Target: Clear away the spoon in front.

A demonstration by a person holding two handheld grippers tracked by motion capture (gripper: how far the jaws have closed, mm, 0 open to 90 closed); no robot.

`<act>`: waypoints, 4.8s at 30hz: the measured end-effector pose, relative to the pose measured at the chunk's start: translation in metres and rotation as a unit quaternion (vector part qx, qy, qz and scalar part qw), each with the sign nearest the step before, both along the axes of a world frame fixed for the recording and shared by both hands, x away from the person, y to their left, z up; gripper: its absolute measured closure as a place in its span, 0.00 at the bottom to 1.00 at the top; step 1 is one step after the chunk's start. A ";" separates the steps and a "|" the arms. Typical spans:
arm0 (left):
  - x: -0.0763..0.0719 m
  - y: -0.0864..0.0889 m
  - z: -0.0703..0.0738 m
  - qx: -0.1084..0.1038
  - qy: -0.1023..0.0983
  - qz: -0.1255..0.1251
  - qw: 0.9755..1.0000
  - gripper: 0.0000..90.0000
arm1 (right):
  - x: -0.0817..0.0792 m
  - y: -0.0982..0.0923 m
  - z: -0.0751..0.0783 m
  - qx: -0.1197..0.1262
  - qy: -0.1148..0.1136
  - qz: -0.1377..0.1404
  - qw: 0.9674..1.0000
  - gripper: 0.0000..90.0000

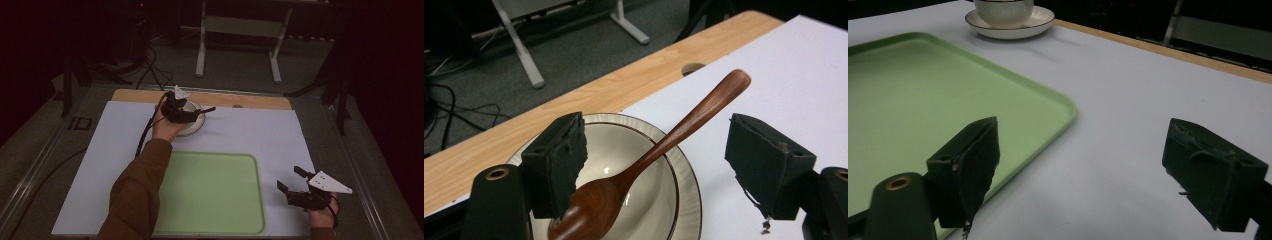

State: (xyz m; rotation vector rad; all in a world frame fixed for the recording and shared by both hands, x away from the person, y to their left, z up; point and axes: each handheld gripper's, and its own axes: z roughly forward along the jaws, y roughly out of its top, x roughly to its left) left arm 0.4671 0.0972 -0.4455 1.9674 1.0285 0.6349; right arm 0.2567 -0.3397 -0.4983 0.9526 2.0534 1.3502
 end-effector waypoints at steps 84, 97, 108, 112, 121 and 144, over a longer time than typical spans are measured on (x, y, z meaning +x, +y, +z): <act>-0.079 0.014 0.075 0.017 -0.124 -0.021 0.992 0.94 | -0.002 0.005 0.001 -0.008 0.002 0.008 1.000 0.17; -0.110 0.035 0.073 -0.005 -0.101 -0.011 0.995 0.94 | -0.003 0.006 0.001 -0.009 0.002 0.009 1.000 0.17; -0.136 0.042 0.068 -0.011 -0.074 -0.003 0.997 0.94 | -0.003 0.007 0.001 -0.011 0.003 0.010 1.000 0.17; -0.145 0.043 0.067 -0.013 -0.067 -0.002 0.998 0.94 | -0.002 0.006 0.001 -0.010 0.003 0.010 1.000 0.17; -0.159 0.044 0.062 -0.005 -0.048 -0.003 0.999 0.94 | -0.002 0.006 0.001 -0.011 0.002 0.009 1.000 0.17; -0.192 0.063 0.025 -0.034 0.006 0.012 0.999 0.94 | -0.003 0.006 0.001 -0.010 0.001 0.009 1.000 0.17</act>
